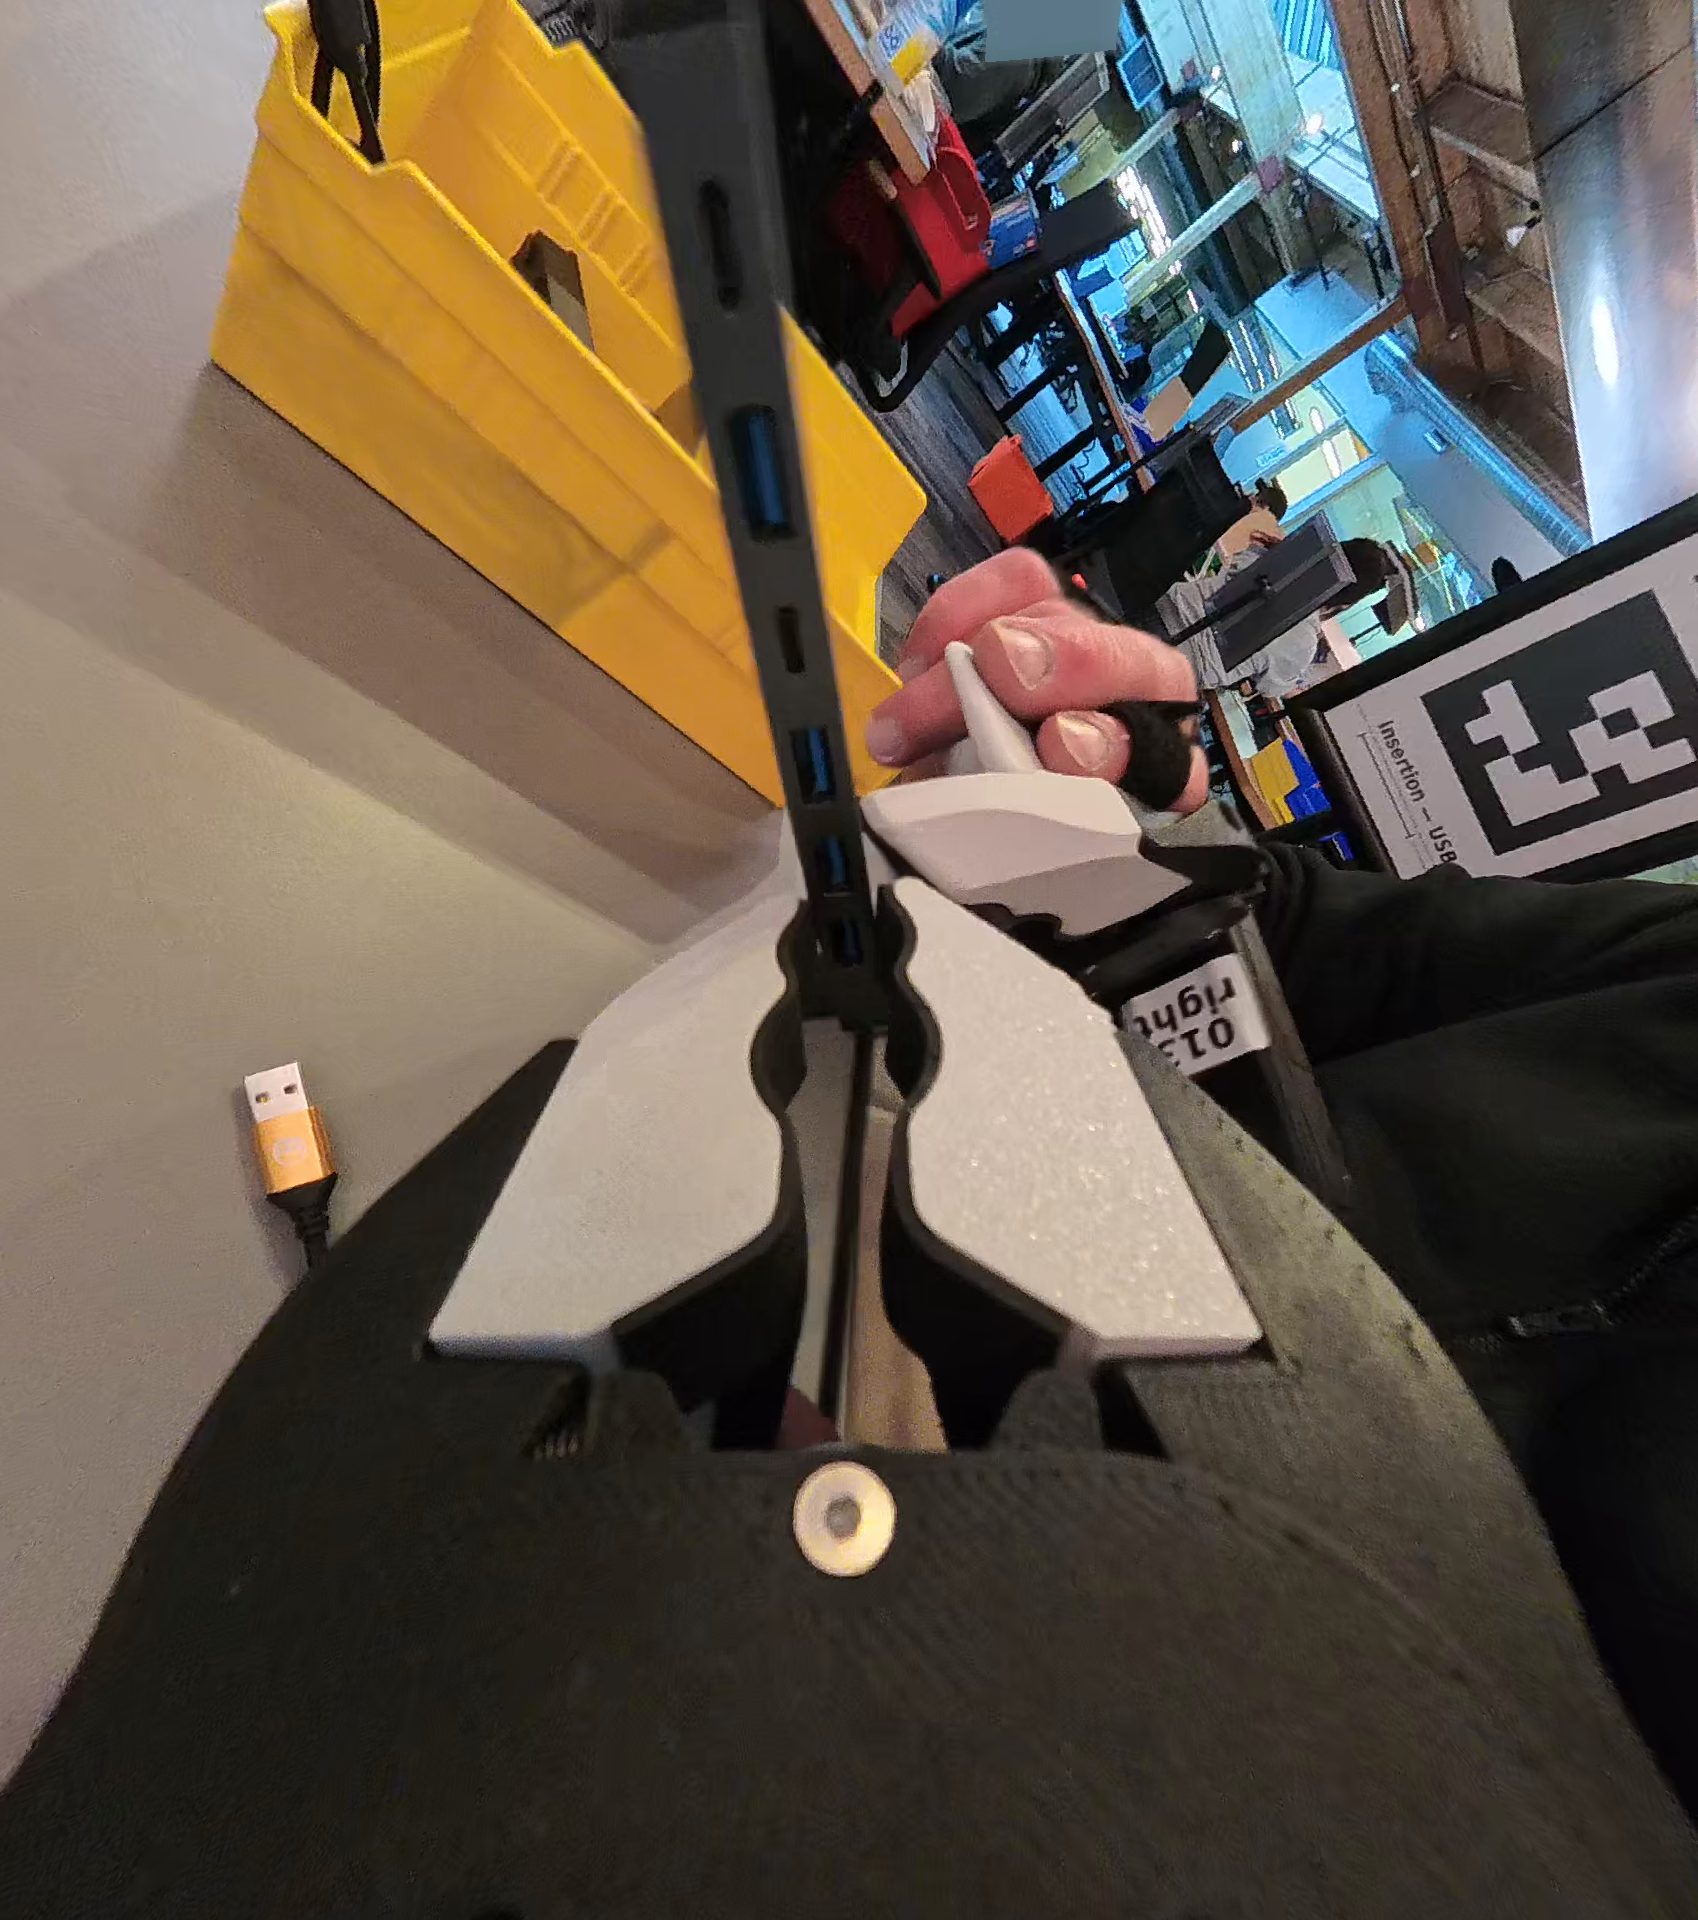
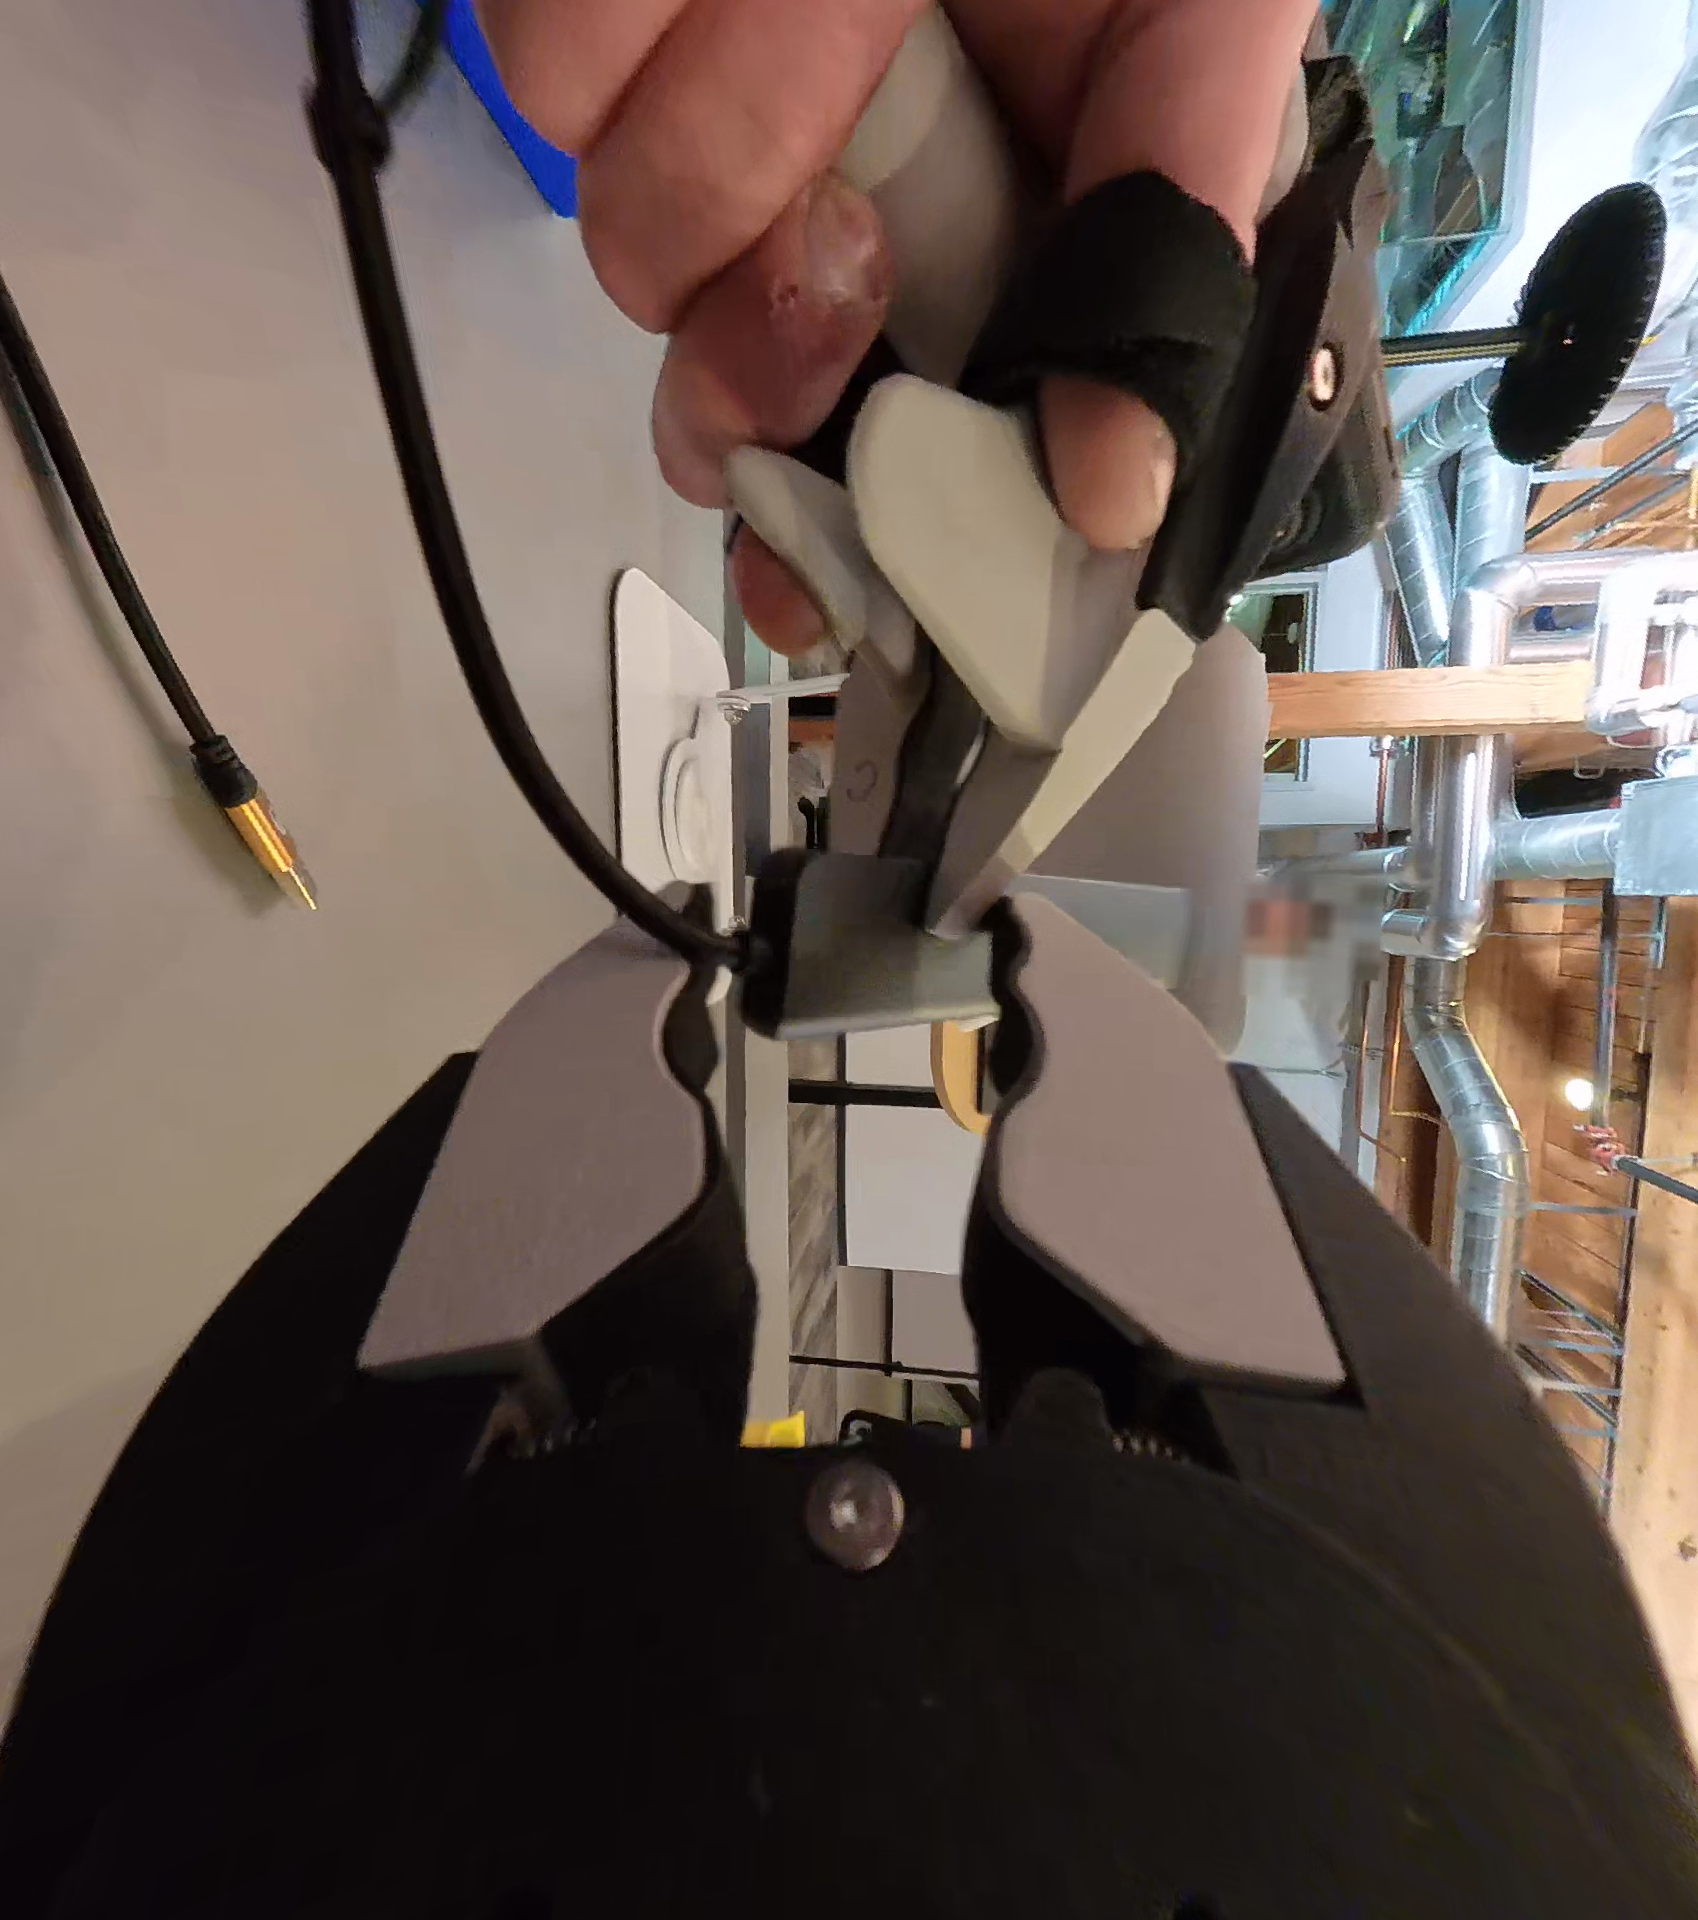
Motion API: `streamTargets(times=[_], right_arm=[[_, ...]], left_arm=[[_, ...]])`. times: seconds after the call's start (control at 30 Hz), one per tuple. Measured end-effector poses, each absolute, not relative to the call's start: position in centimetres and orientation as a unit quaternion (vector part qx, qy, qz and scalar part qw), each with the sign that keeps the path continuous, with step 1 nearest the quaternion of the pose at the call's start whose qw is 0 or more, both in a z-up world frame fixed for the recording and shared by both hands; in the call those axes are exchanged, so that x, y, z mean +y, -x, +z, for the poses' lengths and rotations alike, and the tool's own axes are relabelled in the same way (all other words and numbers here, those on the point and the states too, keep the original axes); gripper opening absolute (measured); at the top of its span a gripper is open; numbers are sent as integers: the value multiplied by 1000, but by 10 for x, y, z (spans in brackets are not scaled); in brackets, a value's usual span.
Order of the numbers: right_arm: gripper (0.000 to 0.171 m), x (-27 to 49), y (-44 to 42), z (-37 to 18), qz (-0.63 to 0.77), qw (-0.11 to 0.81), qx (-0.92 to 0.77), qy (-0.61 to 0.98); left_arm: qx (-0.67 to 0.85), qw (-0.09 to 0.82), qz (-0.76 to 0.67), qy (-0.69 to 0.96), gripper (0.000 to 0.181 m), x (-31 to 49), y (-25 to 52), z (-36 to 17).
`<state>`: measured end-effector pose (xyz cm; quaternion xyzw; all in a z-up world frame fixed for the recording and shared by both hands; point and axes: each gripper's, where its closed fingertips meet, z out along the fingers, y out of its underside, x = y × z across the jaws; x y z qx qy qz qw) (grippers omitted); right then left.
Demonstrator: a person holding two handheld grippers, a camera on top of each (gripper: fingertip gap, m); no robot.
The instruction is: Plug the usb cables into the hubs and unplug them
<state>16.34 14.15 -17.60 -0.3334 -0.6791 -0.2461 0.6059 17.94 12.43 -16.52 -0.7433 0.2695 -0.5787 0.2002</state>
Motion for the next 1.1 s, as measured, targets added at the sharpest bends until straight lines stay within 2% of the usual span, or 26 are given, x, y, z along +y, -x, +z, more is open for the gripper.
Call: streamTargets(times=[0.17,0.27,0.33,0.43,0.53,0.83,1.0,1.1], right_arm=[[17,141,-169,-177,-227,594,-684,358],[11,140,-171,-175,-200,590,-684,381],[10,141,-172,-177,-193,584,-686,388],[10,147,-176,-182,-193,575,-684,405],[11,149,-177,-183,-195,572,-685,407],[11,148,-175,-191,-211,552,-697,407],[10,149,-176,-195,-211,547,-698,411],[10,148,-174,-194,-208,548,-697,412]], left_arm=[[257,185,-575,755,19,125,-177,-175],[263,194,-555,765,29,123,-177,-176],[269,204,-534,775,32,124,-177,-177],[310,210,-507,776,26,115,-175,-175],[364,205,-475,774,0,98,-182,-180],[425,235,-401,777,0,90,-194,-185],[445,241,-386,772,28,80,-191,-184],[490,233,-309,781,10,74,-190,-206]])
